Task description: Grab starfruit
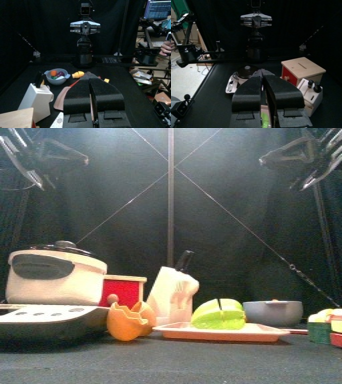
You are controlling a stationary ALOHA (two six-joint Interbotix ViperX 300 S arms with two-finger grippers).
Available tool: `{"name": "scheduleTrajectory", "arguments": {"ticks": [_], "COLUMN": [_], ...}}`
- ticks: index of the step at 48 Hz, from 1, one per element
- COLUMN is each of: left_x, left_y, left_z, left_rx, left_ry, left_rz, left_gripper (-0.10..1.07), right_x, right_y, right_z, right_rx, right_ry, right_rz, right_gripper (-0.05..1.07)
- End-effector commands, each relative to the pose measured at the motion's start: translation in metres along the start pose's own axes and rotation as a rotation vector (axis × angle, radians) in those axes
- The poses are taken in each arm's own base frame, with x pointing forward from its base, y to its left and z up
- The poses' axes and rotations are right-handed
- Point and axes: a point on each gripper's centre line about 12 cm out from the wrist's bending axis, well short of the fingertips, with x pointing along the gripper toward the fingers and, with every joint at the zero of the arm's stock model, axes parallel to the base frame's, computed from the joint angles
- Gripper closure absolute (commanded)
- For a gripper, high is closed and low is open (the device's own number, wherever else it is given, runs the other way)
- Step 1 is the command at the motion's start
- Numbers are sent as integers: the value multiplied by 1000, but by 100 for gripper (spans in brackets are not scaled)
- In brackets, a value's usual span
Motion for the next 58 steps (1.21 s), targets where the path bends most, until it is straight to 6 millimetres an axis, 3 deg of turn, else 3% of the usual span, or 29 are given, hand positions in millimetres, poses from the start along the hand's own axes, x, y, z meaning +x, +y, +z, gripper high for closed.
{"name": "scheduleTrajectory", "arguments": {"ticks": [1, 19, 36, 45, 58], "left_x": [3, 11, 37, 44, 44], "left_y": [2, -2, -3, -3, -3], "left_z": [2, 5, -16, -27, -31], "left_rx": [-47, -64, -59, -62, -65], "left_ry": [-17, -18, 91, 131, 123], "left_rz": [14, -1, 1, 4, 7], "left_gripper": [103, 101, 95, 90, 89], "right_x": [9, 69, 96, 104, 127], "right_y": [-3, -17, -20, -12, -2], "right_z": [2, 2, -28, -59, -94], "right_rx": [-5, 39, 306, 355, 335], "right_ry": [9, 111, 284, 463, 696], "right_rz": [-11, -67, -125, -128, -124], "right_gripper": [103, 100, 96, 81, 44]}}
